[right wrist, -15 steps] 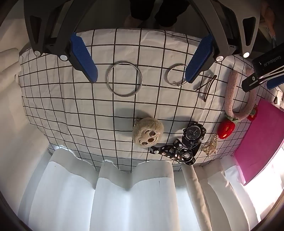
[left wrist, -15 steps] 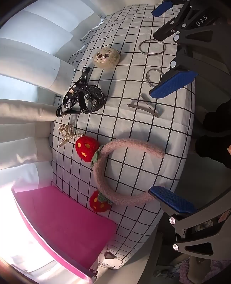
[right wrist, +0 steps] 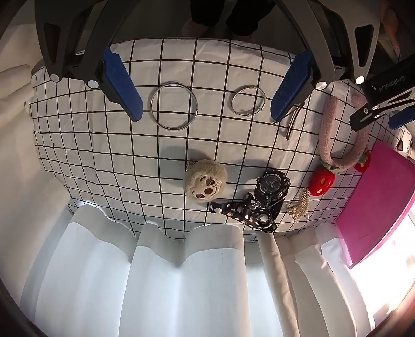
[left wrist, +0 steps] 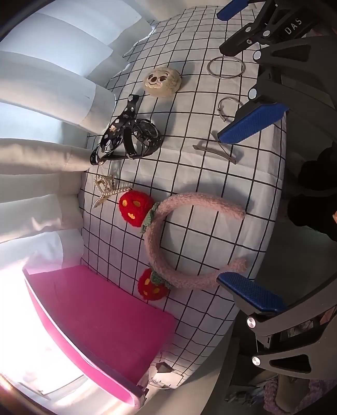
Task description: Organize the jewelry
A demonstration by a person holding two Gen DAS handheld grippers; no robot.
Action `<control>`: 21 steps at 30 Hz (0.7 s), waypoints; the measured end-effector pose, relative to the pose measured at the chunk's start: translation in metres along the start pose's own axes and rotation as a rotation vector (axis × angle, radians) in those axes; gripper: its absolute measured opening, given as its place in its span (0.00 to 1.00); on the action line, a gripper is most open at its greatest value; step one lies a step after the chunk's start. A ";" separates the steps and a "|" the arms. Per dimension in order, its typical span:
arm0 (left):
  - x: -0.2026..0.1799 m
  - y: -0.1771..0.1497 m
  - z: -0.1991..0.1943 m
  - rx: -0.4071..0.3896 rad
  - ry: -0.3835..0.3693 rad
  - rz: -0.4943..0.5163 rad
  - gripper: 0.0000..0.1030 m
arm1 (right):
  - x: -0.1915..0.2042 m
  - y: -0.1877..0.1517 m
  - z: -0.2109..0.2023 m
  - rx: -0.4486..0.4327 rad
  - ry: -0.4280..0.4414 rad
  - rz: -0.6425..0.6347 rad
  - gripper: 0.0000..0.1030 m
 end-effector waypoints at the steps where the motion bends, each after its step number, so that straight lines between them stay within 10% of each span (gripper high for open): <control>1: 0.001 0.000 -0.001 -0.002 -0.001 0.001 0.94 | 0.001 0.002 0.000 0.000 -0.004 0.001 0.92; 21: 0.003 0.010 -0.005 -0.007 0.006 -0.011 0.94 | 0.004 0.008 -0.005 -0.012 -0.007 -0.009 0.92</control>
Point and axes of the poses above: each gripper's, at about its wrist camera, not at the fingertips, and z roughly the way its jaws point, x to its left, y to its top, the point moved 8 cm from there along z, roughly the way its jaws point, and after that the axes turned 1 degree about -z, right-handed, at the moved point
